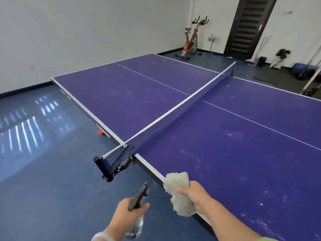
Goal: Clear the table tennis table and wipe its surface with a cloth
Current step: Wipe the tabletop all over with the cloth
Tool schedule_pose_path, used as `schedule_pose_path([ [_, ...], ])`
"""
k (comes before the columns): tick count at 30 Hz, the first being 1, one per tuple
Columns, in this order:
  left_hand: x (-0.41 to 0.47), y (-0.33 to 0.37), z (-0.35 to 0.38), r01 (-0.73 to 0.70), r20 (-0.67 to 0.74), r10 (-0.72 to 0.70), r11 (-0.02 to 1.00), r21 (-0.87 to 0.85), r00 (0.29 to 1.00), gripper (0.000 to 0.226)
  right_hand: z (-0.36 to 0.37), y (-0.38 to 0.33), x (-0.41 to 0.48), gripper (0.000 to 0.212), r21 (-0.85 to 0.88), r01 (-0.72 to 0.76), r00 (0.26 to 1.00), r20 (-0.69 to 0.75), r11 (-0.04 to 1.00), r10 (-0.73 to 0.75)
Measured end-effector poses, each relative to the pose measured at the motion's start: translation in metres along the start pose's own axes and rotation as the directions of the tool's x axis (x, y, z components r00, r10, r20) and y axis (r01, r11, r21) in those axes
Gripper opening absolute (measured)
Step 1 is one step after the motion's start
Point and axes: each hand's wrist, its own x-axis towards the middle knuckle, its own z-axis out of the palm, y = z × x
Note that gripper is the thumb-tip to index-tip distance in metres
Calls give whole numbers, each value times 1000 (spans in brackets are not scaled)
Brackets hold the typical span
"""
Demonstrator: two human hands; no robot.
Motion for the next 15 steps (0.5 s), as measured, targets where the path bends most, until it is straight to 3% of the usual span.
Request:
schedule_pose_path([
  [3, 37, 9, -20, -67, 18, 66, 997, 42, 998, 21, 10, -18, 34, 17, 47, -32, 999, -8, 998, 32],
  [6, 72, 12, -35, -40, 25, 40, 999, 19, 999, 28, 22, -34, 65, 17, 123, -22, 999, -23, 992, 25],
  [11, 101, 10, -45, -44, 48, 46, 998, -36, 998, 3, 42, -50, 101, 21, 239, -41, 999, 16, 970, 38],
  [15, 119, 3, -56, -23, 48, 25, 999, -38, 999, 20, 51, -63, 132, 26, 207, -37, 998, 64, 978, 24],
])
